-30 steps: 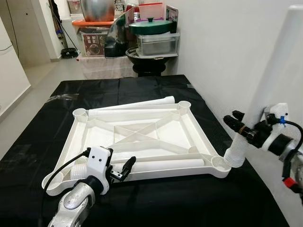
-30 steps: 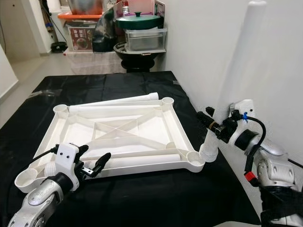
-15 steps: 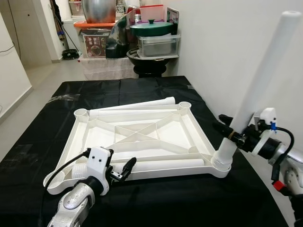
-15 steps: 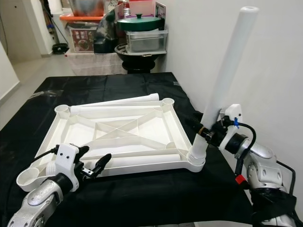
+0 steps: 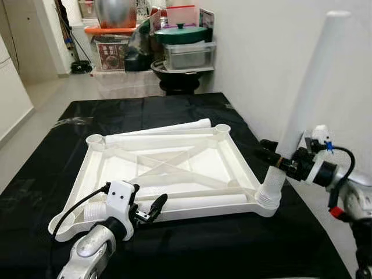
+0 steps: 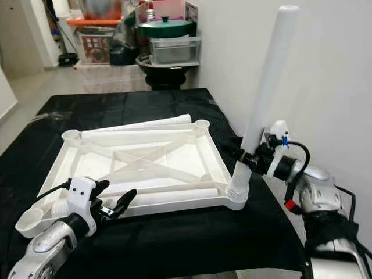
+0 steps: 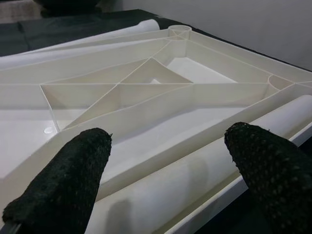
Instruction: Building children table
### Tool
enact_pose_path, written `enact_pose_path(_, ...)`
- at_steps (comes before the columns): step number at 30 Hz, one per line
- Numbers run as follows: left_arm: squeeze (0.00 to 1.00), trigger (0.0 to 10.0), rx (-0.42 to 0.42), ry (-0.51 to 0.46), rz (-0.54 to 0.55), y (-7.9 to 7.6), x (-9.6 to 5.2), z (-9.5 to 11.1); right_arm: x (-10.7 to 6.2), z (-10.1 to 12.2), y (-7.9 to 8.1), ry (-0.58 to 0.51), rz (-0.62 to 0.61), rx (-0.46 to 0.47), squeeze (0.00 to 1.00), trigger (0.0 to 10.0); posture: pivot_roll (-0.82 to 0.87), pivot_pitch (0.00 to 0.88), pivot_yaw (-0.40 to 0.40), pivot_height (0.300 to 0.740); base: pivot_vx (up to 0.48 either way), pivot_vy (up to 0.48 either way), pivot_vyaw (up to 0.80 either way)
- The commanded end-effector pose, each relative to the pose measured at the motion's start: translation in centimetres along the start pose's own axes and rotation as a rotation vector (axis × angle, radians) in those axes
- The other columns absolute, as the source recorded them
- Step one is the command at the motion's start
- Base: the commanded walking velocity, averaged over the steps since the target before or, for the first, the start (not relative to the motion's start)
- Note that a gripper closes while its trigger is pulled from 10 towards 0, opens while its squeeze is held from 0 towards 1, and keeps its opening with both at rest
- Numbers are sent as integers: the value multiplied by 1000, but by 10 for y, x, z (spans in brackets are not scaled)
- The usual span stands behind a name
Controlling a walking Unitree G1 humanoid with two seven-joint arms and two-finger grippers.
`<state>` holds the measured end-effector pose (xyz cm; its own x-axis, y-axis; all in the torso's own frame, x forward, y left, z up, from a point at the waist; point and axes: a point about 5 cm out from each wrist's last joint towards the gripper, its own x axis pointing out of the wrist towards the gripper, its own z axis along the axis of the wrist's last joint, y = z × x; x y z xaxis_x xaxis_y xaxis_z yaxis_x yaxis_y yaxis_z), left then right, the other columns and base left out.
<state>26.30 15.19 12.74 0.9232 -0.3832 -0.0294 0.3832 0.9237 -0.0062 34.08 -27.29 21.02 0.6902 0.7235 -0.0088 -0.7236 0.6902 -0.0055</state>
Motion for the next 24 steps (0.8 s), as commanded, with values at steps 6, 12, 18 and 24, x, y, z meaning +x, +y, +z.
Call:
enact_pose_path(6, 0, 10000, -22, 24, 22, 4, -7, -3, 20, -21, 11, 17, 91, 82, 0, 0, 64, 0, -12, 740, 0, 0, 0)
enact_pose_path(12, 0, 10000, -18, 34, 28, 6, -11, -4, 21, -32, 17, -16, 95, 109, 0, 0, 73, 0, -8, 740, 0, 0, 0)
enact_pose_path(18, 0, 10000, -28, 39, 31, 8, -11, -4, 19, -42, 19, -41, 79, 142, 0, 0, 73, 0, 0, 740, 0, 0, 0)
enact_pose_path(24, 0, 10000, -28, 41, 21, 7, -9, -3, 14, -57, 25, -36, 74, 173, 0, 0, 62, 0, 7, 740, 0, 0, 0)
